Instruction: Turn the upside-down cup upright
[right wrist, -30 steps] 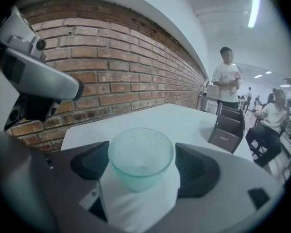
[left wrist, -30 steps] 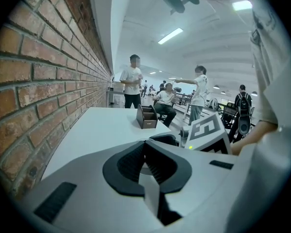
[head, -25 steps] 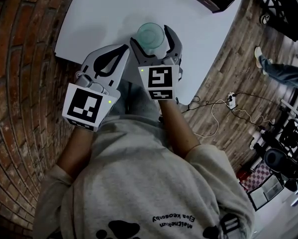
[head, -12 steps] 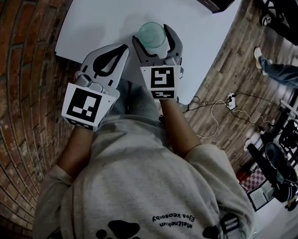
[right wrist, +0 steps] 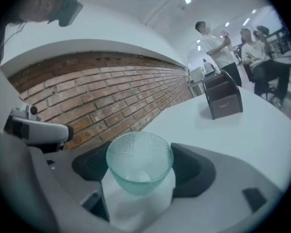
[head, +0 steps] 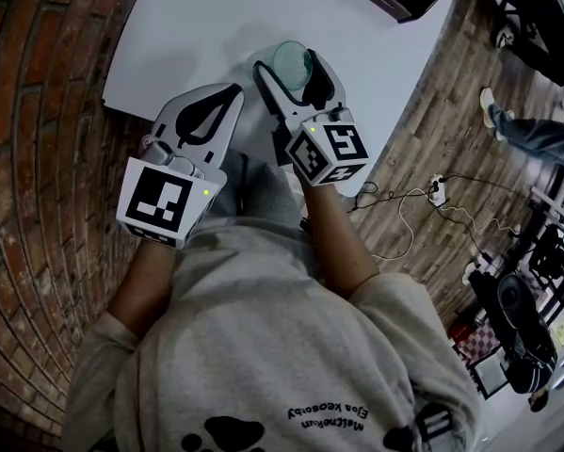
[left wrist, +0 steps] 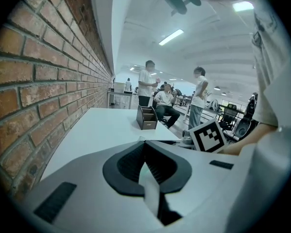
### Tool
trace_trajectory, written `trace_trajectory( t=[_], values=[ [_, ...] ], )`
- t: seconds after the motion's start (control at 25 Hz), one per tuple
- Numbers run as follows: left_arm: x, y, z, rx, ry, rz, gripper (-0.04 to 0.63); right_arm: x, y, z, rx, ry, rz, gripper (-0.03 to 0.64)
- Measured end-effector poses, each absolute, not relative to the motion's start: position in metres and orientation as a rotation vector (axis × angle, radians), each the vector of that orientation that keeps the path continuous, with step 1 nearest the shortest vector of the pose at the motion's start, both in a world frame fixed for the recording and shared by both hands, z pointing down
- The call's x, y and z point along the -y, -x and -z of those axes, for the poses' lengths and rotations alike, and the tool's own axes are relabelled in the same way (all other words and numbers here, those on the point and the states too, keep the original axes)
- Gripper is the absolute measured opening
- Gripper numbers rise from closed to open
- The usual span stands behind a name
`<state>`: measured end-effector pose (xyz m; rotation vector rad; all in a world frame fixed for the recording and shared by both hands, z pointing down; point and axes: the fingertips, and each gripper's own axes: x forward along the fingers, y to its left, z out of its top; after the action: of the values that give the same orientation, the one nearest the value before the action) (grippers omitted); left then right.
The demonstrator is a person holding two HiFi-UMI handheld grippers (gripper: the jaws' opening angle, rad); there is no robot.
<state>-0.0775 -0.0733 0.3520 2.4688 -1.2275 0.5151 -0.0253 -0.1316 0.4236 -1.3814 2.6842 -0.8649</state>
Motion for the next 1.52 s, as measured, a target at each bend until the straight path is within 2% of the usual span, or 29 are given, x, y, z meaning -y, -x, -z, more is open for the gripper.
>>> trace_trajectory(
  t=[0.4,1.08,1.48,1.52],
  values=[
    [0.072,0.074,-0.352,1.219,-2.477,-0.522,0.009,0.131,0.017,-0.420,-2.298,1.097,1.173,0.379],
    [0.073,0.074,-0.351,1.223,-2.479,-0.531,0.009,0.125,0.025,-0.417,-2.018,0.754,1.355,0.379],
    [0.076,0.071,-0.363,1.169,-2.607,-0.830,0.015,0.121,0.025,-0.414,-2.001,0.720,1.371,0.379],
    [0.077,0.070,-0.365,1.154,-2.620,-0.862,0.037,0.120,0.025,-0.414,-2.000,0.719,1.372,0.379]
  ],
)
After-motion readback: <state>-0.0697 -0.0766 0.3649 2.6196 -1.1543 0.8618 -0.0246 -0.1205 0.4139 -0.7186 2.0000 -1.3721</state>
